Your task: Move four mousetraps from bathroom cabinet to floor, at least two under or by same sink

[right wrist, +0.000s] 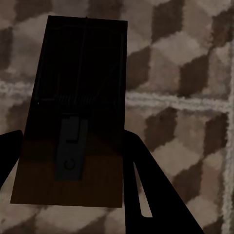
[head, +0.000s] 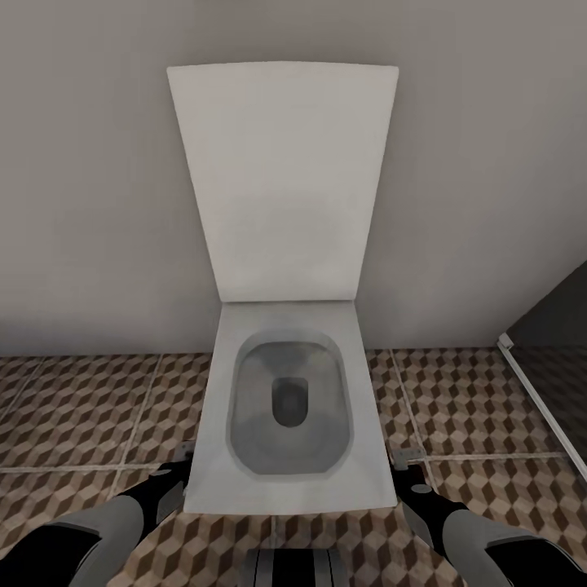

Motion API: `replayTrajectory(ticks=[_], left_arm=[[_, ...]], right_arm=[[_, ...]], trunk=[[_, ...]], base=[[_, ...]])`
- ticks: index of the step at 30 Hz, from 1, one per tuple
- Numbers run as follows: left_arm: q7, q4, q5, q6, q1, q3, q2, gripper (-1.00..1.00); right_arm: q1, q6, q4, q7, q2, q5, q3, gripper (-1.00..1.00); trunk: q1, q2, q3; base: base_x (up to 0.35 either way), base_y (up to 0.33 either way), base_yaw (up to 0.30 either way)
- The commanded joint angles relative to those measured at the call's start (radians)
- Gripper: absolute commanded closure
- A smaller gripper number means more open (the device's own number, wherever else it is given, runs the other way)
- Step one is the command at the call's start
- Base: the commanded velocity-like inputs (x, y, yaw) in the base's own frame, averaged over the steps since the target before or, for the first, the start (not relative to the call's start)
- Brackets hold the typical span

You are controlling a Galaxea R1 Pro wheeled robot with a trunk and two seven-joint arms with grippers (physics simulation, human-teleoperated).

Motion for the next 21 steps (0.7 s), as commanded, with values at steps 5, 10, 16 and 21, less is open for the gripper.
replayTrajectory(ticks=[5, 10, 16, 21], left_arm=[[0.001, 0.000, 0.007, -0.001, 0.000, -0.009, 0.013, 1.00], [-0.007, 0.000, 0.009, -0.001, 0.000, -0.009, 0.038, 1.00], [-0.010, 0.000, 0.008, -0.001, 0.000, -0.009, 0.053, 1.00], [-0.010, 0.000, 0.007, -0.001, 0.000, -0.009, 0.054, 1.00]], right_arm=[[-0.001, -0.003, 0.002, -0.006, -0.001, -0.002, 0.007, 1.00], [-0.001, -0.002, 0.001, -0.006, -0.011, -0.003, 0.005, 1.00], [-0.001, -0.002, -0.001, -0.006, -0.021, -0.006, 0.005, 1.00], [-0.001, -0.002, -0.001, -0.006, -0.023, -0.008, 0.004, 1.00]], trunk=[[0.000, 0.000, -0.001], [0.000, 0.000, -0.001], [0.000, 0.000, -0.001], [0.000, 0.000, -0.001]], base=[[0.000, 0.000, 0.000], [0.000, 0.000, 0.000], [0.000, 0.000, 0.000], [0.000, 0.000, 0.000]])
